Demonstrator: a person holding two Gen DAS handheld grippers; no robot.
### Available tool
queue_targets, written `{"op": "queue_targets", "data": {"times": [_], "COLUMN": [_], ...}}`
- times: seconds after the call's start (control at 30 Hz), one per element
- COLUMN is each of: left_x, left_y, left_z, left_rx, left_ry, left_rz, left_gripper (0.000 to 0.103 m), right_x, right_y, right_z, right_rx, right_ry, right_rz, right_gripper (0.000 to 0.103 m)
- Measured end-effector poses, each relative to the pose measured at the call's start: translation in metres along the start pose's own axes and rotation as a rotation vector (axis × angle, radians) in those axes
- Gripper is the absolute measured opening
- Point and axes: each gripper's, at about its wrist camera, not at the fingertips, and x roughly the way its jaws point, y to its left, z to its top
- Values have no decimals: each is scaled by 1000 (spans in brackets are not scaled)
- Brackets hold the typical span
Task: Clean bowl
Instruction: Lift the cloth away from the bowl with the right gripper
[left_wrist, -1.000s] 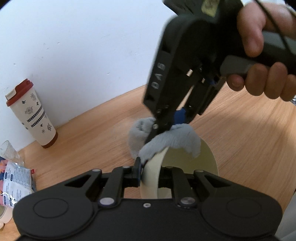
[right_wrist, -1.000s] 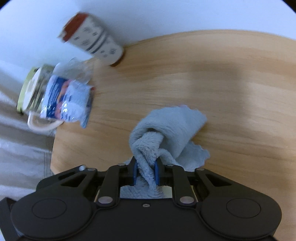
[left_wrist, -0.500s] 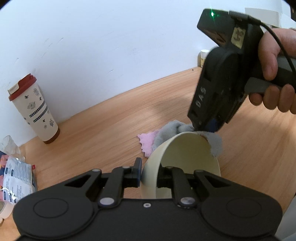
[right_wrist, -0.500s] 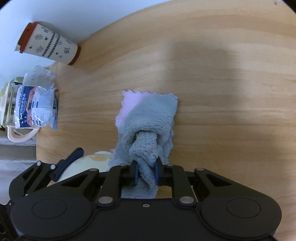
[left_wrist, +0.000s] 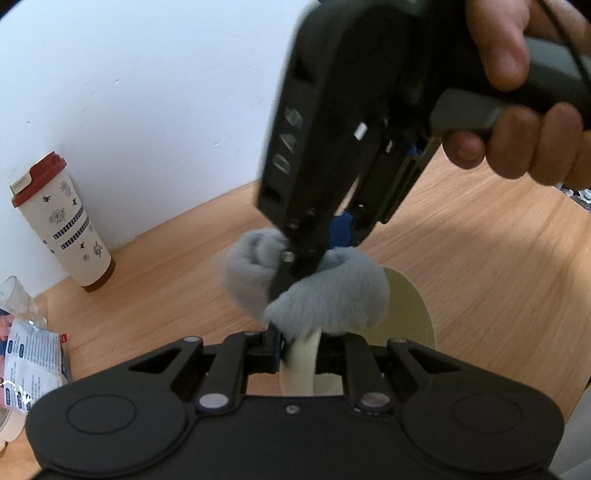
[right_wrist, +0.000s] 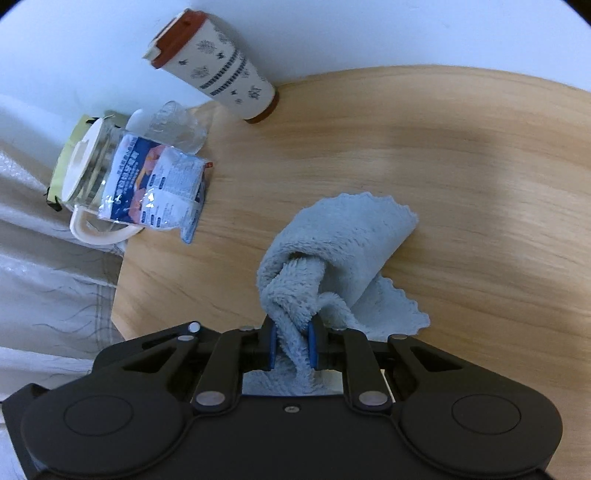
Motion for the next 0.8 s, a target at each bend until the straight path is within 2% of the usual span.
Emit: {"op": "queue_targets", "data": {"times": [0.1, 0.23, 0.37, 0.43, 0.63, 0.77, 0.8], "left_x": [-2, -1, 1, 3, 14, 21, 23], "left_y": [-2, -1, 3, 7, 38, 57, 65], "left_z": [0, 0, 2, 3, 4, -2, -5], "left_rx": [2, -3, -26, -47, -275, -411, -474], "left_ry": [0, 2, 14, 24, 86, 124, 143], "left_rz": [-3, -6, -11, -14, -45, -58, -64], "left_gripper": [12, 13, 12, 12, 12, 11, 11], "right_x": [0, 1, 2, -11, -53, -77, -81], "right_y": [-22, -40, -54, -53, -41, -41, -42], "right_z": [0, -5, -13, -16, -16, -17, -19], "right_rx": [83, 120, 142, 106, 29, 43, 47], "right_ry": [2, 2, 9, -27, -157, -240, -251], "right_rz": [8, -58, -89, -102, -168, -169, -171], "right_gripper": [19, 19, 19, 19, 19, 19, 19]}}
